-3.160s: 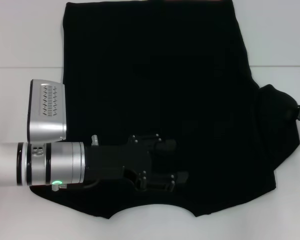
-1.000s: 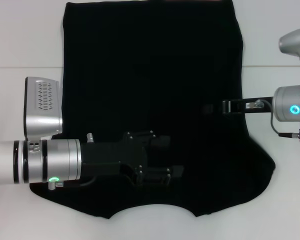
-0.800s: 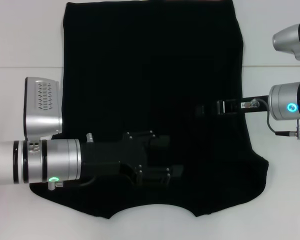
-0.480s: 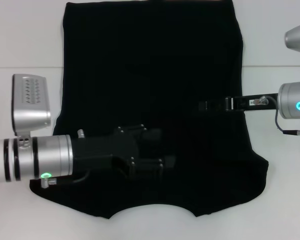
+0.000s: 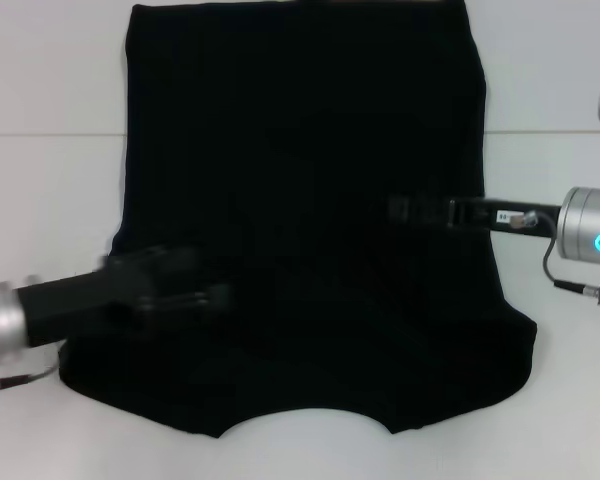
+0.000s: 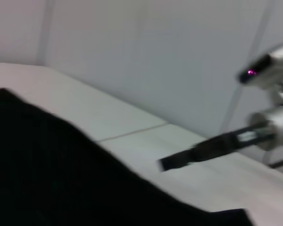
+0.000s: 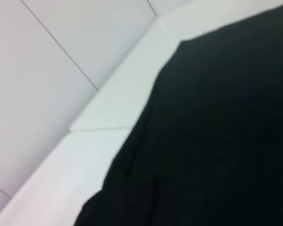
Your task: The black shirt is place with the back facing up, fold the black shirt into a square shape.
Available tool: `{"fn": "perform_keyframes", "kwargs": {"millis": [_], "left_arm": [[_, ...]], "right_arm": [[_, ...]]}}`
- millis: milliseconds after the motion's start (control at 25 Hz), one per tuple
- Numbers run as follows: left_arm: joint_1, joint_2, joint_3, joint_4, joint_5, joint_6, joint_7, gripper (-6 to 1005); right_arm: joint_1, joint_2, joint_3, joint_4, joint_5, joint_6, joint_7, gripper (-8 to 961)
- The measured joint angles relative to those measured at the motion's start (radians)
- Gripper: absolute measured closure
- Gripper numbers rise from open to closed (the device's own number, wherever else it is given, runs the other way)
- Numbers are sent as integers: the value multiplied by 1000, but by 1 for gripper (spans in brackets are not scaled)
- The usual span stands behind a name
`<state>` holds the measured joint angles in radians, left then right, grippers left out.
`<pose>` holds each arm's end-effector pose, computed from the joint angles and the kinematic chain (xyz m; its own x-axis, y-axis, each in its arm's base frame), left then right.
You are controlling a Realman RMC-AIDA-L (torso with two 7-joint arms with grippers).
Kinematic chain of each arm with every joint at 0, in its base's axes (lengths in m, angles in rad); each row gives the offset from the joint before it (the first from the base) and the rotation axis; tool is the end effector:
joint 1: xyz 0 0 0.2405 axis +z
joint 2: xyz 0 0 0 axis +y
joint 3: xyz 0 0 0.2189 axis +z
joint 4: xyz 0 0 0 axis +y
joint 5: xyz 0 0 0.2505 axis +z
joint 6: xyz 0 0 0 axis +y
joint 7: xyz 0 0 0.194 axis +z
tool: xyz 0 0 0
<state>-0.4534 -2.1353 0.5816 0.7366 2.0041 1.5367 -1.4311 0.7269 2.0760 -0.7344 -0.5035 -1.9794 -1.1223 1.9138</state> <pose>-0.2597 0.3588 -0.0101 0.7085 0.3940 0.5854 0.5915 -0.7840 -0.1882 0.2209 0.4460 -0.0522 0.4629 -0.6825 -0.5655 -0.8564 -0.5089 -0.0869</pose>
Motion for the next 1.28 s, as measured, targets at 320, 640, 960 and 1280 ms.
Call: {"fn": "perform_keyframes", "kwargs": {"millis": [320, 640, 960, 1280], "left_arm": [[67, 12, -234, 87, 148, 26, -68, 184], [71, 27, -339, 111, 280, 2, -295, 184], [54, 36, -337, 125, 376, -3, -450, 184], [32, 36, -318, 117, 433, -14, -455, 184]], "right_arm": [[9, 10, 2, 15, 15, 15, -26, 287], [17, 10, 3, 16, 16, 15, -25, 292], [18, 10, 3, 12, 16, 15, -26, 295], [13, 9, 4, 12, 16, 15, -25, 298]]}}
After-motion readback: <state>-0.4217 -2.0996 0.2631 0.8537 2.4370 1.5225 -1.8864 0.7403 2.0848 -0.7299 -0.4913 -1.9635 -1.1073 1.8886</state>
